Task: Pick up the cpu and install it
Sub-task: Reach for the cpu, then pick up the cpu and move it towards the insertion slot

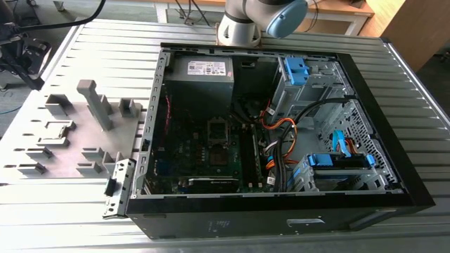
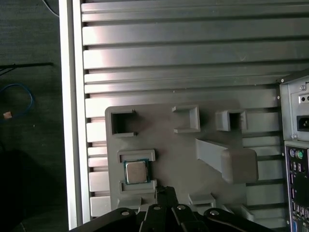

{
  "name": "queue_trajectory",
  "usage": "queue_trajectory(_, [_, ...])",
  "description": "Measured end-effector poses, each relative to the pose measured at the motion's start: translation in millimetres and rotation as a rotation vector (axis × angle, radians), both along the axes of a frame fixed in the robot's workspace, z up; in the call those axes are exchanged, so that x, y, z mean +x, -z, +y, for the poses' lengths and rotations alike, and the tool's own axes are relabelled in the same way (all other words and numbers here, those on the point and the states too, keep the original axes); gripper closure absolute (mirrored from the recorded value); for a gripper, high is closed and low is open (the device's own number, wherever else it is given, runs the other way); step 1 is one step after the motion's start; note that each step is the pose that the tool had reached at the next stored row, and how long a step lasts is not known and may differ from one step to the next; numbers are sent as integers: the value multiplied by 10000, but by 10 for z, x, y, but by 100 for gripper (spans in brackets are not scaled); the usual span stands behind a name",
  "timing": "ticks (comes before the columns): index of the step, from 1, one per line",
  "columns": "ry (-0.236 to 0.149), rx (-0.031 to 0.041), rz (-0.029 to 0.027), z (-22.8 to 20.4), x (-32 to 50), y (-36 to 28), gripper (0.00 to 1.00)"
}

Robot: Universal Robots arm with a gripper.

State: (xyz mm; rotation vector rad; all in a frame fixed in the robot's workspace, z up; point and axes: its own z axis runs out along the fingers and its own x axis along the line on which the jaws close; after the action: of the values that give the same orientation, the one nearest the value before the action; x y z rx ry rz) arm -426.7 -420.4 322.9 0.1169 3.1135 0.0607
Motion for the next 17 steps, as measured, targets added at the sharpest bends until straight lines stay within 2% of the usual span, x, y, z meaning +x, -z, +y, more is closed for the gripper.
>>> queue_trajectory(17, [0, -4, 12, -12, 27, 6, 89])
